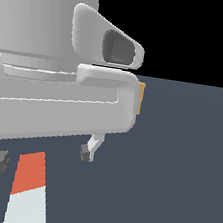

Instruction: Insert the peg into the horizontal hole in a box.

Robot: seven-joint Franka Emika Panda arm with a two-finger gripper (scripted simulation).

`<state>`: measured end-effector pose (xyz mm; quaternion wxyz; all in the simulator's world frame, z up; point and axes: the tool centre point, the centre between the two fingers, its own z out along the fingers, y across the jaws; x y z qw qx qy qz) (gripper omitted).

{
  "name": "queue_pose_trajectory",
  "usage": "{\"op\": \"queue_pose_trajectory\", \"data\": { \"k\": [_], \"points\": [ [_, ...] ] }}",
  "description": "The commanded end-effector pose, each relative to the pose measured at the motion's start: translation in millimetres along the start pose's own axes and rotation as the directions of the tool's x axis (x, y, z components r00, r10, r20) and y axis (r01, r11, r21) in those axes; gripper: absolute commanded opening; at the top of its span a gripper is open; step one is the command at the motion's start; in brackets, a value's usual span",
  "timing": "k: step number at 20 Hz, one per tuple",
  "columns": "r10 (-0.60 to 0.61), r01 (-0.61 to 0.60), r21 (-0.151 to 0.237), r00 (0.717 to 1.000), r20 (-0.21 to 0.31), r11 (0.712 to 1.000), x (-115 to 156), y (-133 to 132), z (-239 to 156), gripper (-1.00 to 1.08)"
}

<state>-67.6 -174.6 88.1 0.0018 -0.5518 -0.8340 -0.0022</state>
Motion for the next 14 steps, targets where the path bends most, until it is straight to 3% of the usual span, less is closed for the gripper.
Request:
{"op": "queue_pose_trajectory", "data": {
  "k": [1,14],
  "points": [
    [-0.031,0.031,0.0,1.0,0.002,1.0,-13,-7,6,1.0],
    [-0.106,0.106,0.002,0.994,0.005,0.994,-48,-20,20,1.0]
  ]
}}
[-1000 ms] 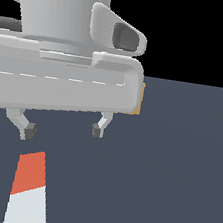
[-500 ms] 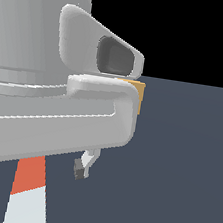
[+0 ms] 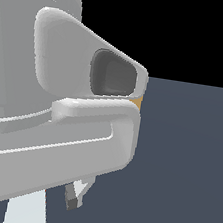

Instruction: Insert the peg into the horizontal hole in a box.

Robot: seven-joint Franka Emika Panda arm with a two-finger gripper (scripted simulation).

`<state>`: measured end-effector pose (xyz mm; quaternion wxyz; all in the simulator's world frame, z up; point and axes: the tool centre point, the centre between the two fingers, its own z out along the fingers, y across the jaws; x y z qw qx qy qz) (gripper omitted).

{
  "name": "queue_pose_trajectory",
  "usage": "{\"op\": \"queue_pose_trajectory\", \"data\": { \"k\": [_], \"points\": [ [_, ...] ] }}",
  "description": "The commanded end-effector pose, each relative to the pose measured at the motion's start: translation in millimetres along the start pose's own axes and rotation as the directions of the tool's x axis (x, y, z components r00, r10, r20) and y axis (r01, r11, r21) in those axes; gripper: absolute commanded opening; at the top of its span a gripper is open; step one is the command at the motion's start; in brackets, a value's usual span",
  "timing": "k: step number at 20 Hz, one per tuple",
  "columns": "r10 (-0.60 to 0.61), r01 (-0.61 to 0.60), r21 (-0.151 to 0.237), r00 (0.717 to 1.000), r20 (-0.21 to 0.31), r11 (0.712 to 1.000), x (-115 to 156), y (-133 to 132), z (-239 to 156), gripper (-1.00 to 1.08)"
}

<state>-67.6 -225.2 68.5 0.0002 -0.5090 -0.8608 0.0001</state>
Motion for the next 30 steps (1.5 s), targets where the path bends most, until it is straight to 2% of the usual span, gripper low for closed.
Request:
{"op": "queue_pose_trajectory", "data": {
  "k": [1,10,20,25,26,30],
  "points": [
    [-0.005,0.005,0.0,1.0,0.0,1.0,-2,0,1,1.0],
    [-0.001,0.001,0.0,1.0,0.0,1.0,0,1,3,1.0],
    [-0.001,0.001,0.0,1.0,0.0,1.0,1,1,43,1.0],
    [-0.001,0.001,0.0,1.0,0.0,1.0,1,2,50,1.0],
    [-0.001,0.001,0.0,1.0,0.0,1.0,1,2,50,-1.0],
    [-0.001,0.001,0.0,1.0,0.0,1.0,1,2,50,-1.0]
  ]
}}
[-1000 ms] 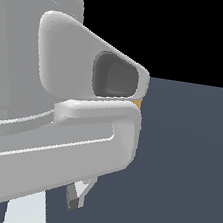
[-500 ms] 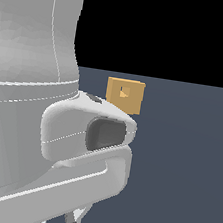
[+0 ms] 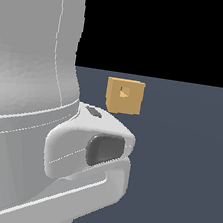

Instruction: Insert the peg into the horizontal hole in a box.

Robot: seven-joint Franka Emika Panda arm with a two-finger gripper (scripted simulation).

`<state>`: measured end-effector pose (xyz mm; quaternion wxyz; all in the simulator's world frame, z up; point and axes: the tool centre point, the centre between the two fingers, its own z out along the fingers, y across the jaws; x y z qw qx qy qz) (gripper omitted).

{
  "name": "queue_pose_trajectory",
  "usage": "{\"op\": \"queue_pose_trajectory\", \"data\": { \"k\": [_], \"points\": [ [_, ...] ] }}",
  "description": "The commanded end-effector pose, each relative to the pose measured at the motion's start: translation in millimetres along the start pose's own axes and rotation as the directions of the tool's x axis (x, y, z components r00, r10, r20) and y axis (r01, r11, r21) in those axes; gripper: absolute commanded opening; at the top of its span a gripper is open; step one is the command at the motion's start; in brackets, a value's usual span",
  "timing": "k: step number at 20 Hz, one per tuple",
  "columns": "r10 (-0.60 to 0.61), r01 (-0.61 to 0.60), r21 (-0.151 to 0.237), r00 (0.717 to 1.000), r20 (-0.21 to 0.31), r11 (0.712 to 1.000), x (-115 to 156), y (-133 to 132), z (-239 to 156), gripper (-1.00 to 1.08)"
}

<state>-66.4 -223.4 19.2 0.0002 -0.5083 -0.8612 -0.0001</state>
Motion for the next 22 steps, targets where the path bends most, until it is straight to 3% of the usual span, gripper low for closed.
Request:
{"op": "queue_pose_trajectory", "data": {
  "k": [1,12,22],
  "points": [
    [0.0,0.0,0.0,1.0,0.001,1.0,0,0,0,-1.0],
    [0.008,-0.008,0.0,1.0,0.0,1.0,8,6,-2,-1.0],
    [0.052,-0.052,0.0,0.999,0.0,0.999,53,44,-14,-1.0]
  ]
}}
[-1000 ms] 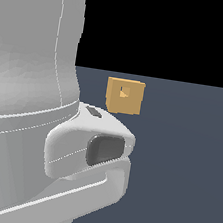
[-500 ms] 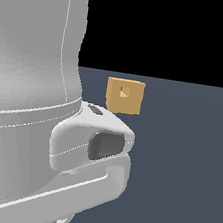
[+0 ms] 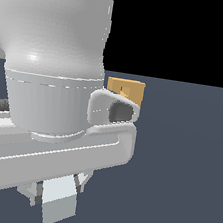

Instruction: Insert the peg into the horizontal hole in a box.

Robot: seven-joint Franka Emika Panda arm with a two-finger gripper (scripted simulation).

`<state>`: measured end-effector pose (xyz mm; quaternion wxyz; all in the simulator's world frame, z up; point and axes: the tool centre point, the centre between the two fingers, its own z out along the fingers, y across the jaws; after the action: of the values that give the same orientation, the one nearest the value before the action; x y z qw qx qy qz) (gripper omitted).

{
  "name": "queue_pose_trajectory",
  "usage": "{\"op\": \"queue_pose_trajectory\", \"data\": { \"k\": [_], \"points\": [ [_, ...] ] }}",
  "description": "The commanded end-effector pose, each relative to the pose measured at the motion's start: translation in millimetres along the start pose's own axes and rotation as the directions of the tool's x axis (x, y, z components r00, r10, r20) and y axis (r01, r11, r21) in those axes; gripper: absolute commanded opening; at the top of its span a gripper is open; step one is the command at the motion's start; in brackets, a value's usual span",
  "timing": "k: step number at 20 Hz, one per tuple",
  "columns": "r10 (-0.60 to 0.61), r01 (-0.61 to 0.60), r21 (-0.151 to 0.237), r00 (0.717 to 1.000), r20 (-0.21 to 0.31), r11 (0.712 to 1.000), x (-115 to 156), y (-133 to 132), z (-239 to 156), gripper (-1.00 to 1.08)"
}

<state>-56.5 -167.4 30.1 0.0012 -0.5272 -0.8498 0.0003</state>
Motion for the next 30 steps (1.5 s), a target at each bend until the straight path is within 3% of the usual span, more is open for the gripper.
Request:
{"op": "queue_pose_trajectory", "data": {
  "k": [1,21,30],
  "points": [
    [0.014,-0.014,-0.002,1.0,0.001,1.0,16,14,-5,-1.0],
    [0.168,-0.168,-0.002,0.986,0.001,0.986,166,163,-50,-1.0],
    [0.224,-0.224,-0.002,0.975,0.001,0.975,213,226,-66,-1.0]
  ]
}}
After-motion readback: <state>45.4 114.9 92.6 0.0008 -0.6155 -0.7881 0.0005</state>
